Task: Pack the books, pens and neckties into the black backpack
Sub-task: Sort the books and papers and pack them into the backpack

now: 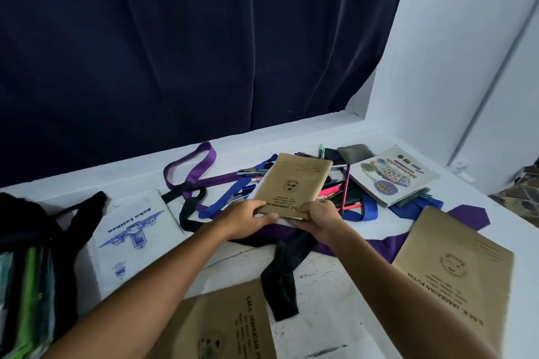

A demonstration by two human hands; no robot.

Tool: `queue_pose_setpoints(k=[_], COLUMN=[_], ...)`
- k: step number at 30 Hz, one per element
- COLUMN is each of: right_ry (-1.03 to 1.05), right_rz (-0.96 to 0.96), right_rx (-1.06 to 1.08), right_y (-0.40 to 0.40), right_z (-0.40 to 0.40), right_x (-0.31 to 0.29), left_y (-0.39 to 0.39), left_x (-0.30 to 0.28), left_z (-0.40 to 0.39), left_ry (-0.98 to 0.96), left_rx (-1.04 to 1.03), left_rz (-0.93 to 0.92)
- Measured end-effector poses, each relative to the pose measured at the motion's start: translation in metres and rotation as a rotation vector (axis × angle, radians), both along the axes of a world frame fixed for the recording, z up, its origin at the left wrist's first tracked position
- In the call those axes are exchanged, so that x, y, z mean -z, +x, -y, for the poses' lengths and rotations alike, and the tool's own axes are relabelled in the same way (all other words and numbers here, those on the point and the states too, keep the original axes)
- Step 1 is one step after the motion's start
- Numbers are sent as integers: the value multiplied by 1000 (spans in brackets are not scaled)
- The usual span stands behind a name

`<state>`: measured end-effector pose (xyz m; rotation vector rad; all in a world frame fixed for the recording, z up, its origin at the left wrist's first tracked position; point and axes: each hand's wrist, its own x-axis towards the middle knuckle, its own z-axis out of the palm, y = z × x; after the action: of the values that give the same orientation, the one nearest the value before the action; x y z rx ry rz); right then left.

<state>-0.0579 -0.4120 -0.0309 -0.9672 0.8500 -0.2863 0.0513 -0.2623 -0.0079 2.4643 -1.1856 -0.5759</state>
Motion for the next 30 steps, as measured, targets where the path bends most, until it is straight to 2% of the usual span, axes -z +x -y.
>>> queue_pose_setpoints(k=[4,9,13,16,19,22,25,28,30], right_ry=[-159,-275,-264,-244,-217,-294,-357,-381,-453], right_rz=[31,132,169,111,0,-87,-139,-216,-244], right_rx=[68,-31,-373,-727,-1025,-1293,-1463,-1500,-1500], right_y=[-3,-14,-21,-19,-9,0,7,12,13], right_z=[2,10,18,16,1,-25,-52,-75,-85], right_x=[-2,-21,-44,-53,-53,-50,-41,-30,-26], left_y=[3,19,34,32,21,11,1,-5,-7], left_x=[3,-10,-28,-40,-40,-32,-21,-11,-6], left_z=[-17,-54,-89,-119,-155,-185,-202,-213,-219], left_ry=[-142,-413,-624,-707,-640,-531,-327,-159,-130], left_rx=[-76,-214,-392,-499,-465,-320,-238,-212,-231], left_rz=[-77,-42,-70,-328,-585,-647,-593,-407,-350])
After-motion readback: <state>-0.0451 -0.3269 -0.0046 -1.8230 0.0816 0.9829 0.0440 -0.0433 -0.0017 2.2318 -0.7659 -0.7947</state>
